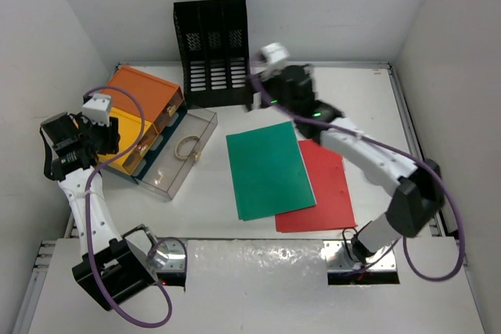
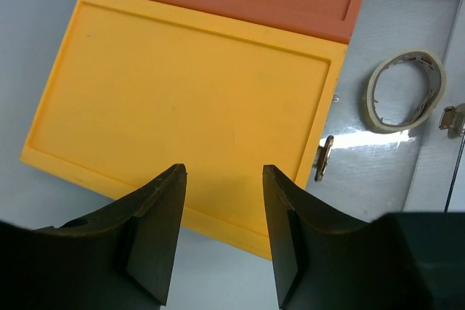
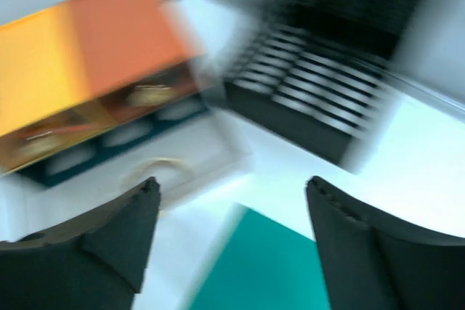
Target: Organize the desk
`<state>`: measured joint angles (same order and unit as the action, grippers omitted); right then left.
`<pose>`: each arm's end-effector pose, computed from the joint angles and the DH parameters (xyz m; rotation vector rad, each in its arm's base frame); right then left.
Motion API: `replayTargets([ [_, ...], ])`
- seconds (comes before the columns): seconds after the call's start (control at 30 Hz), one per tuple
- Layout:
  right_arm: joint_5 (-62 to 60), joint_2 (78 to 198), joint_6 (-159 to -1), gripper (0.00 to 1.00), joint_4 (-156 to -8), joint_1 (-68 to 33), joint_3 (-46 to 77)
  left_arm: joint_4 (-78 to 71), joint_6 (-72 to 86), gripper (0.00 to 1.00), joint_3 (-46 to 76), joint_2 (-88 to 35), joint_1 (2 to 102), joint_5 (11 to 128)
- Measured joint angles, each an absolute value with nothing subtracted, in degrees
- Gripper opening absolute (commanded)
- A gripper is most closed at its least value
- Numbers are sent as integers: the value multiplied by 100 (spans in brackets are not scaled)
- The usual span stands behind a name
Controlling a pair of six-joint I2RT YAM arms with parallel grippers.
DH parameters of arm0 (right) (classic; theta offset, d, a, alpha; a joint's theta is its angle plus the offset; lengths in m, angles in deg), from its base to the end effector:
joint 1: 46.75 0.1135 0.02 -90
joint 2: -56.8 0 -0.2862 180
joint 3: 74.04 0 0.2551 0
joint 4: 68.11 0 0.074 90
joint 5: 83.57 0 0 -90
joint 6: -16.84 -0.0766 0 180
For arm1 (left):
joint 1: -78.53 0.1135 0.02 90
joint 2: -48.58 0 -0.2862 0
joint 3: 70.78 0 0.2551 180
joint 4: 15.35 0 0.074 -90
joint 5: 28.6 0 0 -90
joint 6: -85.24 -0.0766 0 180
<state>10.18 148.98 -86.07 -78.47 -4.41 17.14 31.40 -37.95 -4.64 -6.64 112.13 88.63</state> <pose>0.3238 0.2882 0.3654 -0.4134 1.7656 0.6359 0.2047 0.0939 0.3137 0.2534 2.1076 0.1670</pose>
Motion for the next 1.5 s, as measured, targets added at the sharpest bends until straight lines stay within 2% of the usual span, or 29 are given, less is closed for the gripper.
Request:
replayTargets([
  [0.03, 922, 14605, -8725, 68, -7913, -913, 1443, 3137, -3795, 45, -475, -664, 11220, 8871],
  [0.07, 882, 14393, -8851, 54, -7941, -1492, 1142, 3140, -3792, 45, -484, -666, 11231, 8889],
  [0.13, 895, 14223, -9031, 39, -7987, -2500, 584, 3137, -3792, 45, -491, -668, 11239, 8911],
  [0.17, 950, 14227, -9153, 23, -8031, -2998, 265, 3137, -3792, 45, -491, -668, 11239, 8915],
  [0.2, 998, 14297, -9214, 15, -8142, -3365, 20, 3135, -3792, 45, -491, -668, 11239, 8924],
  [0.23, 1024, 14428, -9334, 12, -8287, -3671, -185, 3137, -3795, 45, -491, -668, 11239, 8924],
  [0.37, 895, 15256, -9592, 16, -8813, -4298, -242, 3140, -3834, 45, -491, -668, 11239, 8906],
  [0.47, 786, 15792, -9610, 27, -9207, -4561, 71, 3144, -3878, 45, -491, -668, 11239, 8887],
  [0.5, 788, 15901, -9588, 29, -9274, -4604, 169, 3144, -3889, 45, -491, -668, 11239, 8882],
  [0.77, 732, 16642, -9566, 29, -9430, -4661, 770, 3116, -3900, 45, -493, -767, 11239, 8854],
  [0.97, 797, 17121, -9531, 24, -9631, -4657, 1290, 3092, -3924, 45, -554, -777, 11239, 8775],
  [1.03, 869, 17154, -9507, 18, -9657, -4659, 1308, 3078, -3924, 45, -554, -786, 11239, 8758],
  [1.27, 1022, 17175, -9385, 18, -9790, -4655, 1240, 3061, -3924, 45, -556, -799, 11242, 8755],
  [1.3, 1051, 17175, -9361, 14, -9799, -4655, 1240, 3059, -3924, 45, -556, -799, 11239, 8755],
  [1.33, 1064, 17175, -9345, 14, -9801, -4650, 1240, 3061, -3924, 45, -556, -799, 11239, 8755],
  [1.37, 1075, 17175, -9330, 2, -9803, -4633, 1242, 3061, -3926, 45, -556, -799, 11239, 8755],
  [1.5, 1101, 17226, -9238, 0, -9908, -4574, 1360, 3063, -3928, 45, -556, -799, 11242, 8755],
])
